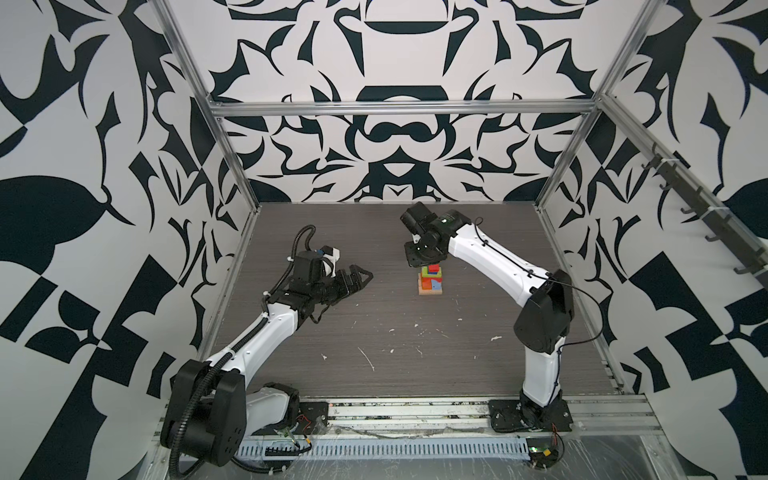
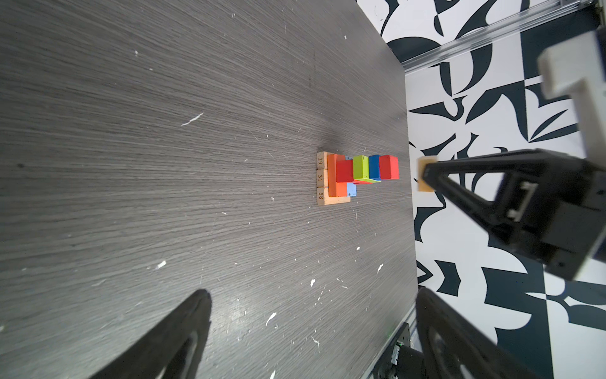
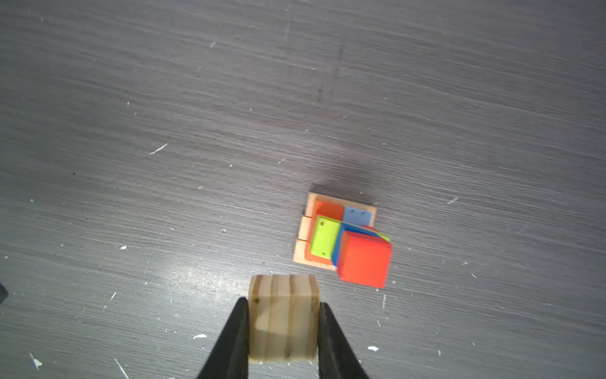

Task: Build the wood block tower
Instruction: 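Lift the wood cube and carry it over the stack, then lower the wood cube onto the red cube atop the stack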

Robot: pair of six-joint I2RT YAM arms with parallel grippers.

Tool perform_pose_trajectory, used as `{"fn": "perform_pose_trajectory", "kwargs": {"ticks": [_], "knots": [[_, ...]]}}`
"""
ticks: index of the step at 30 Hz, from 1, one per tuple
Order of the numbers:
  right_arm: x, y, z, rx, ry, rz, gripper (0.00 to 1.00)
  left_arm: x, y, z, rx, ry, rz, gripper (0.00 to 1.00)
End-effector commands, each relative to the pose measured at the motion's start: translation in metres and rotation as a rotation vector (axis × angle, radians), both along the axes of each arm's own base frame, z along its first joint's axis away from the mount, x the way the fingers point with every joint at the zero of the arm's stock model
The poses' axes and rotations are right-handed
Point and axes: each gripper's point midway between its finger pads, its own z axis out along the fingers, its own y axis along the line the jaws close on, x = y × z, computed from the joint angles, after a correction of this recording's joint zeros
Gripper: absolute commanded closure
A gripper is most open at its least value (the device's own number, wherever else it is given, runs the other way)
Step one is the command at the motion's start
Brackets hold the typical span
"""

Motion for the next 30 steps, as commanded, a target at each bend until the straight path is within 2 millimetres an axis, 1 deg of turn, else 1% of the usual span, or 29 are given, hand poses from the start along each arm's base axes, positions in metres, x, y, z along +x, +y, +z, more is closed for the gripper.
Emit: {"fn": "perform_pose_trajectory", "kwargs": {"ticks": [1,5,12,19,30], "knots": [[0.0,-0.018,0.016,0.003,-0.029,-0.053,0.75,0.0,-0.007,0.002,-0.013,-0.012,-0.026,0.01],[0.003,-0.029,0.015,0.01,-0.032,-0.086,0.75,0.001,-0.01,0.002,-0.016,-0.014,-0.03,0.0],[0.008,-0.043,0.001,0.014,-0.006,-0.13,0.75,0.001,-0.015,0.002,-0.017,-0.013,-0.036,0.01],[0.011,-0.048,-0.009,0.01,0.005,-0.148,0.75,0.0,-0.016,0.002,-0.016,-0.013,-0.04,0.0],[0.014,-0.047,-0.02,0.0,0.016,-0.145,0.75,0.0,-0.017,0.002,-0.013,-0.014,-0.04,0.0]]}}
